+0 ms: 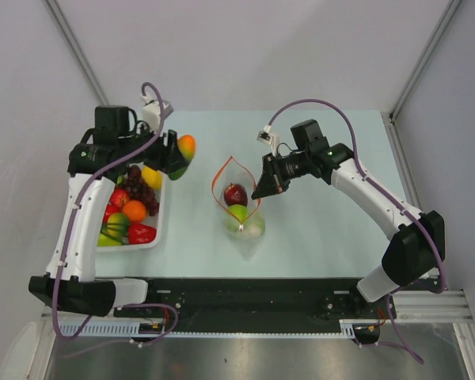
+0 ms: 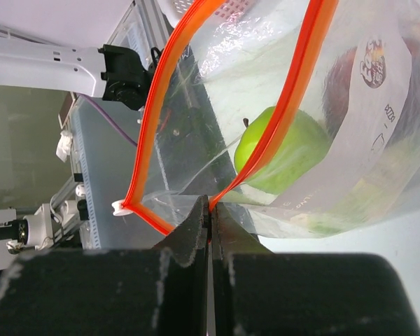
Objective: Place the food in the zip-top bag and seal the zipper
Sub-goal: Place the fake fruit in the zipper food storage bag.
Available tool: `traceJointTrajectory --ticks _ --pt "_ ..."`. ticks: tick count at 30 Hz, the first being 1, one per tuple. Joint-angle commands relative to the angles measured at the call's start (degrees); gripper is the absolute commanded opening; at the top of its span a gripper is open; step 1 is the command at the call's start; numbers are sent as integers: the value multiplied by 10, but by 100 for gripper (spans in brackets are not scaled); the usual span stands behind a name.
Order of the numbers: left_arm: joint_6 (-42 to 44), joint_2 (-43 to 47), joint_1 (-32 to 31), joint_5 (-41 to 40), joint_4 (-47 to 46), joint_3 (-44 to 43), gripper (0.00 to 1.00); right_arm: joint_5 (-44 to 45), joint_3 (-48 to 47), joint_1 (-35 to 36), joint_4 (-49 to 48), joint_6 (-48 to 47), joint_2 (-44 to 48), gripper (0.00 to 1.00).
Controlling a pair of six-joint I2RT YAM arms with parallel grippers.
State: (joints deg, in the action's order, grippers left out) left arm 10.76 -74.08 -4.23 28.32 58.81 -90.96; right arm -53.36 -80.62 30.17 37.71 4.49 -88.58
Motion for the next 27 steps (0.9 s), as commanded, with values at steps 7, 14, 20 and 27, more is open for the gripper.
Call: traceJointTrajectory --ticks 7,14,20,27 --pt "-211 -28 -175 177 -155 48 29 -1 -20 4 -30 8 8 0" --pt "-279 -46 -198 173 -224 88 35 -3 -20 6 -31 10 6 0" --pt "-289 4 -204 73 -295 173 45 1 -18 1 -32 14 2 0" --pt "-278 27 -203 9 -305 181 92 -21 -17 -13 -41 28 -5 0"
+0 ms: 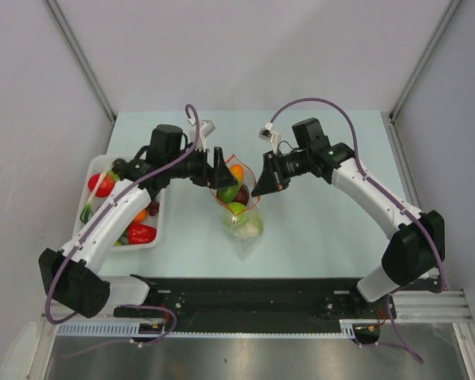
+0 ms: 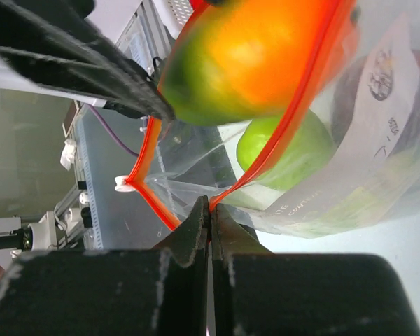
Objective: Place the food in the zip-top bag and seal the zipper
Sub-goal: Place the fake fruit in the zipper food storage bag, then pick up the fake fruit from the bin.
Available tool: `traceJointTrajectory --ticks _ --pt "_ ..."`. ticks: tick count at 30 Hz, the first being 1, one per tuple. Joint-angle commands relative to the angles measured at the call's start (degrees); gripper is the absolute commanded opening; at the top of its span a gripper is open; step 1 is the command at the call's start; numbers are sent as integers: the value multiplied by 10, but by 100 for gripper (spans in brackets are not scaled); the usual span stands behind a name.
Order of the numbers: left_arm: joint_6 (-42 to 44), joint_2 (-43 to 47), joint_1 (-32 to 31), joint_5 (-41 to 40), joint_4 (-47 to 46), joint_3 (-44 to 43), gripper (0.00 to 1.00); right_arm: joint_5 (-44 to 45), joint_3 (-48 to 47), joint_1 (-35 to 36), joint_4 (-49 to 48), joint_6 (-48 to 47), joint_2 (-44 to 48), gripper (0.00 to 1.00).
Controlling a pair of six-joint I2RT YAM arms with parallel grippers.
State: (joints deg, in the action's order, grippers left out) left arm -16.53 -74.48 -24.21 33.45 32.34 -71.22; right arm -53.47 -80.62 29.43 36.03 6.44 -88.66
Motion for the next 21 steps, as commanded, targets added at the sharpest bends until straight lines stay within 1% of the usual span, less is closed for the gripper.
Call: traceJointTrajectory --ticks 1,2,4,6,7,8,9,10,11,12,13,14,16,17,18,21 --pt "4 32 -1 -50 -32 -26 96 -20 -17 -4 -24 9 -4 0" --pt "10 36 7 -56 -29 -35 100 -17 -16 -4 -24 7 -5 0" --pt "20 43 25 -52 -21 -56 100 -15 -12 -5 -22 4 -4 0" --pt "27 52 66 -52 -8 -67 99 -15 -9 -5 -22 0 -4 0" --pt "42 55 84 -52 11 -69 100 -15 -6 -5 -22 -1 -3 0" --pt "56 57 121 -60 25 -69 100 -12 -5 -4 -21 -2 0 0" --pt "76 61 140 -71 39 -71 99 -10 -4 -6 -18 -8 1 0" --pt "121 63 158 -86 73 -71 99 -8 -2 -6 -17 -12 2 0" --pt "142 62 198 -94 85 -69 97 -4 -1 -5 -15 -16 5 0" --pt "163 61 218 -108 98 -66 95 -2 0 -5 -12 -21 5 0" --pt "206 54 237 -119 125 -65 94 -2 1 -5 -11 -24 7 0" --pt "221 50 279 -126 137 -65 93 -1 2 -5 -10 -25 7 0" --pt "266 35 326 -141 159 -60 90 -1 4 -4 -9 -27 9 0" --pt "284 31 336 -149 164 -57 85 -1 5 -4 -9 -27 9 0" --pt "326 28 345 -166 167 -46 84 -1 5 -4 -8 -28 10 0" --pt "400 10 371 -189 190 -28 76 4 5 -4 -3 -34 12 0"
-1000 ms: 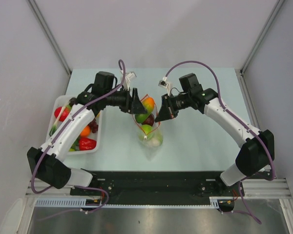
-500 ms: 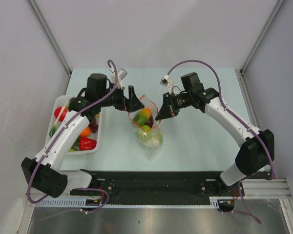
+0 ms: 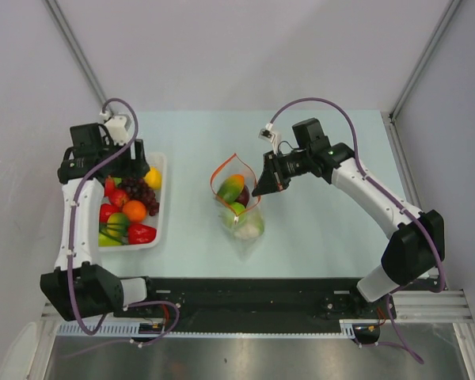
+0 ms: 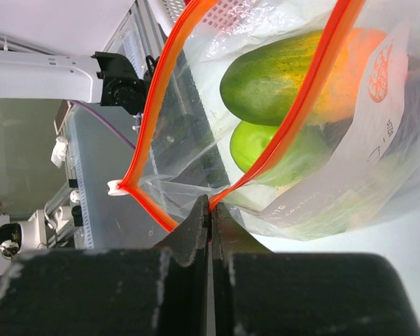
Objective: Place the food in the zip-top bag and seal the zipper
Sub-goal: Pick up the fake fruit from the bin.
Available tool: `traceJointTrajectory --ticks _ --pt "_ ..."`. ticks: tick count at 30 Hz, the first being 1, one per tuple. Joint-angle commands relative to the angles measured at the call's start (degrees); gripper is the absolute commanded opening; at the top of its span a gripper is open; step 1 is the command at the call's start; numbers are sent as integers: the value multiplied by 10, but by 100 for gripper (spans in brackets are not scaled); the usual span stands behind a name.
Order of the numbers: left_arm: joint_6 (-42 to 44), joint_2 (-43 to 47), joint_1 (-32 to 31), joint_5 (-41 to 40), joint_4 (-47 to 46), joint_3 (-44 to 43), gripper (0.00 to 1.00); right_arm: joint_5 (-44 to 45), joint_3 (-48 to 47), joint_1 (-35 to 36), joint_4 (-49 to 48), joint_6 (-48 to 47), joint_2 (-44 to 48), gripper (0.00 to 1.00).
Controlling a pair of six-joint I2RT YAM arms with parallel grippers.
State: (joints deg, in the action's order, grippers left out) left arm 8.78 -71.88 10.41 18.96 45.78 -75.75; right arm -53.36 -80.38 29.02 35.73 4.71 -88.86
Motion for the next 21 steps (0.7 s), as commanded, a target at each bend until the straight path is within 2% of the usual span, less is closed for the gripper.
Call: traceJointTrajectory --ticks 1,4,7,9,12,17,21 --pt "161 -19 40 -45 63 21 75 4 3 1 2 -19 16 0" --pt "227 -37 55 -44 101 32 74 6 7 0 3 -21 18 0" --pt "287 -39 62 -35 142 45 79 7 11 0 4 -23 18 0" --pt "309 -35 62 -39 156 60 84 8 13 1 5 -23 16 0" --pt "316 -32 65 -52 140 82 84 5 15 3 0 -21 12 0" --pt "280 -45 66 -57 90 53 82 4 20 6 -8 -17 10 0" --pt "175 -84 67 -94 -18 -11 83 1 22 8 -16 -14 2 0"
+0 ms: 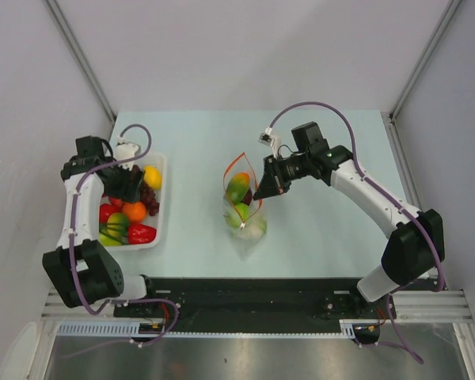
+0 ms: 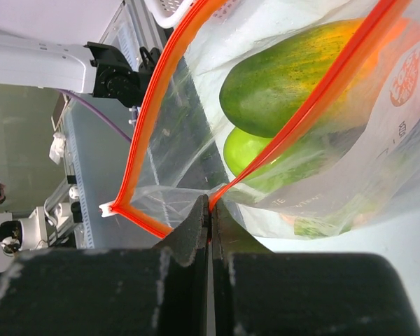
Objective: Place the food in the zip-top bag and seal the zipper
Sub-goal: Pick up the fake fruit from the bin.
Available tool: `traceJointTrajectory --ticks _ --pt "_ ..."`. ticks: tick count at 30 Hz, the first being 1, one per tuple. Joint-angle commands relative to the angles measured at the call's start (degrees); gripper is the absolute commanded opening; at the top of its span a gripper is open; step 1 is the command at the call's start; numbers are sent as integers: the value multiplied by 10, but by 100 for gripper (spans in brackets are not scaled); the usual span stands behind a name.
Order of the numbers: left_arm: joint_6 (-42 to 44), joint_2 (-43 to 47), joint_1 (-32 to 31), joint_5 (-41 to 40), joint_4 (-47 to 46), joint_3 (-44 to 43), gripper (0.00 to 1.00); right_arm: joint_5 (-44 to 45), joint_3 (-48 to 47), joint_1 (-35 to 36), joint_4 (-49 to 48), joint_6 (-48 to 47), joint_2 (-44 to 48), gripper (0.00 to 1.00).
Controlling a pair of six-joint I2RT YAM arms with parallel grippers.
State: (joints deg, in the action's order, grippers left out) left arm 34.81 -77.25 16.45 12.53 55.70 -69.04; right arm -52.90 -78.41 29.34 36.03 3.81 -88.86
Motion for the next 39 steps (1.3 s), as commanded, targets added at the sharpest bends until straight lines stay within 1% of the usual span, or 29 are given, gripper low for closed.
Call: traceJointTrajectory --ticks 1,2,3,6,9,12,17,20,21,25,30,33,36,38,39 --pt "-104 -66 6 -28 -118 -98 83 -4 3 5 -20 -3 0 0" --pt "-124 -79 7 -28 -117 -126 82 -4 1 5 -22 -3 -1 0" --pt "-164 -91 6 -28 -125 -135 82 -3 1 4 -22 -3 -3 0" --pt "-217 -120 6 -33 -167 -136 83 -1 2 3 -25 -4 -3 0" --pt "-243 -140 2 -44 -202 -137 83 -1 4 1 -25 -4 -4 0" --pt "-262 -156 1 -59 -228 -141 80 -2 4 -1 -26 -5 -7 0" --pt "-273 -179 -5 -103 -267 -143 75 -5 4 -1 -31 -2 -12 0" --pt "-271 -210 -5 -124 -259 -159 74 -6 5 -1 -32 1 -13 0" --pt "-269 -217 -5 -142 -256 -163 74 -5 5 -2 -34 1 -12 0" --pt "-265 -263 -5 -151 -232 -189 76 -6 10 -3 -33 1 -11 0" --pt "-272 -287 -5 -143 -230 -197 79 -7 14 -5 -34 2 -11 0" --pt "-277 -304 -5 -135 -217 -208 78 -7 17 -7 -35 1 -9 0" --pt "-280 -303 -5 -131 -217 -211 75 -7 18 -10 -35 0 -7 0" --pt "-280 -295 -5 -114 -225 -211 68 -8 18 -12 -35 0 -7 0" --pt "-280 -284 -5 -108 -227 -211 61 -8 17 -12 -34 0 -7 0"
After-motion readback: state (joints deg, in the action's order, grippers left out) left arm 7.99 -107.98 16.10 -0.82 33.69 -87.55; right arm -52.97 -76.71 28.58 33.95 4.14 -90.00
